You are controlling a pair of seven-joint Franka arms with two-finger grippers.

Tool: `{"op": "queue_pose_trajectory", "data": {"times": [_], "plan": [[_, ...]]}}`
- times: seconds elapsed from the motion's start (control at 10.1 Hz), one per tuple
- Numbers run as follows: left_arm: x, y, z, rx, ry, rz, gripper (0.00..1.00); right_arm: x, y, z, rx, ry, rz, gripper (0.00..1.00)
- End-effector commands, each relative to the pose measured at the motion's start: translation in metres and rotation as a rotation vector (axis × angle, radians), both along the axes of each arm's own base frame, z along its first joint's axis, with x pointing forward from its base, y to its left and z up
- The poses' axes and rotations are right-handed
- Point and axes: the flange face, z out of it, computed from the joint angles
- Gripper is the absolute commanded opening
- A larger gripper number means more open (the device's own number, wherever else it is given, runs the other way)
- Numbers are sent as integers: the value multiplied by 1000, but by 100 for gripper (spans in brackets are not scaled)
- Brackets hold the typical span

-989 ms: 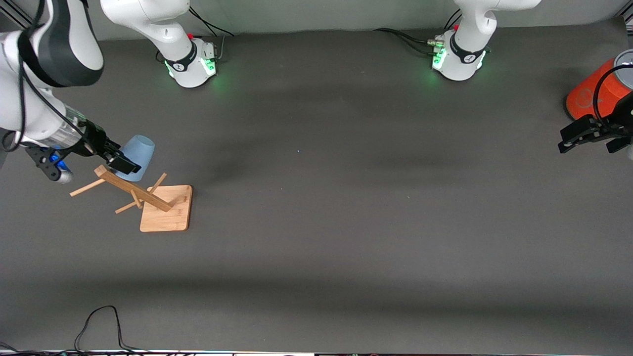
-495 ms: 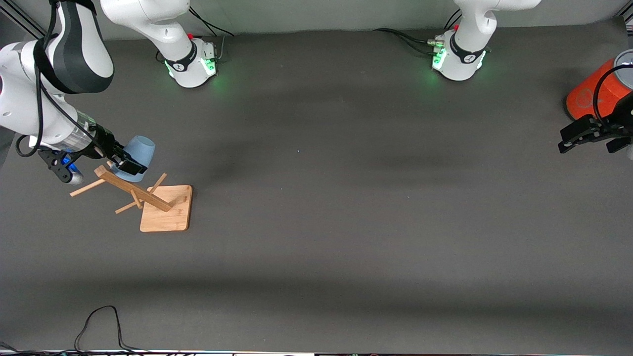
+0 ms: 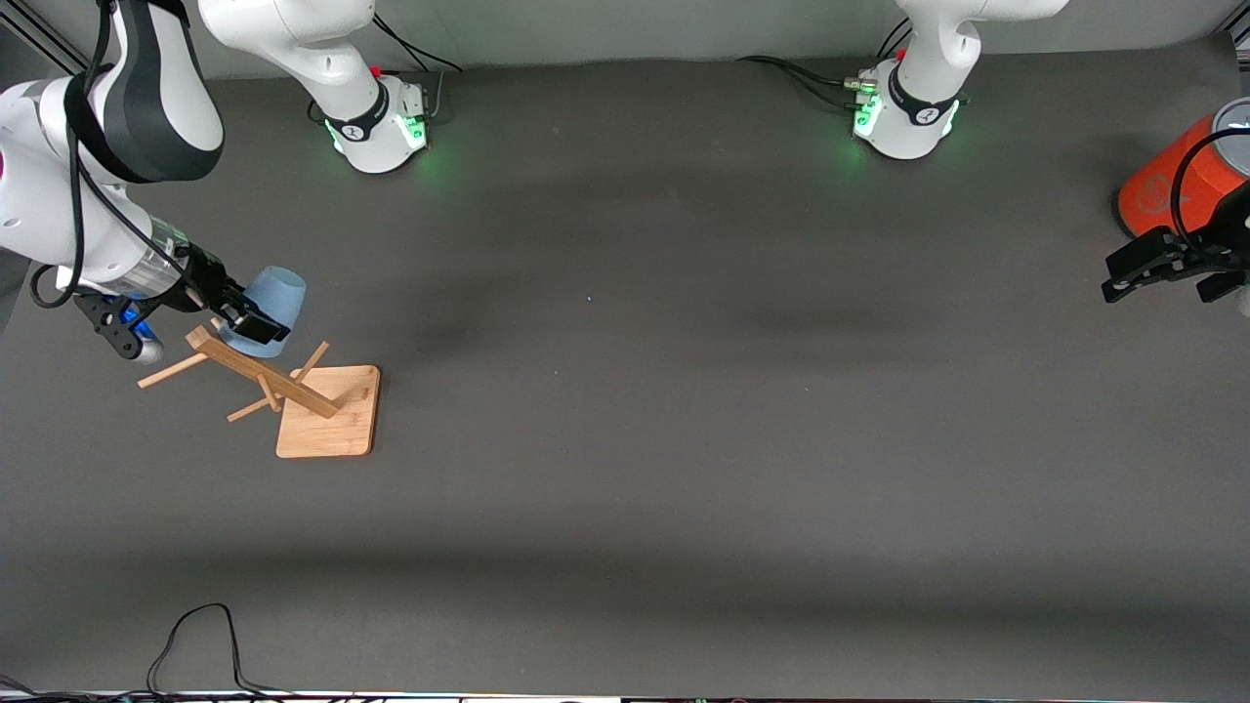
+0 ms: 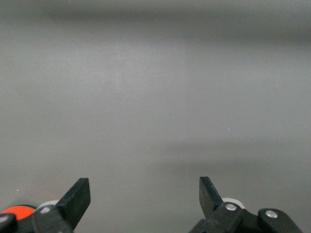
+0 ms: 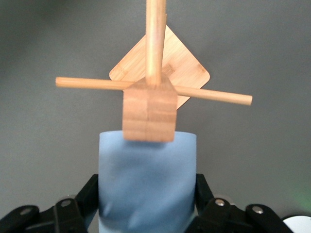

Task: Rotate and upright cup with both arms
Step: 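Lift the blue cup off the peg with the right gripper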

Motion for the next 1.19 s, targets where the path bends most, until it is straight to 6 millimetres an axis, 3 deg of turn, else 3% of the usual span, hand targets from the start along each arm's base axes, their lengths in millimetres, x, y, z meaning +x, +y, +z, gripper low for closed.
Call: {"op": "queue_pose_trajectory", "data": {"times": [0.0,0.2,0.3,0.59,0.79,1.09], "plan": [[-2,0,2,-5,5,-12,100,-20,25,40,29,-7,38,51],[-2,1,1,-5,10,-11,100,-37,51,61,33,-7,56,51],[-2,1,2,-5,8,-11,100,-45,75,72,32,-10,48,50],[-2,1,2,-5,8,-11,100,-73,171,88,22,-1,-13,51],[-2,1,1,-5,10,-11,100,-88,228,80,14,-14,-63,51],[-2,1,1,-5,10,-11,100,-100,319,22,-12,-23,-212,50]]}}
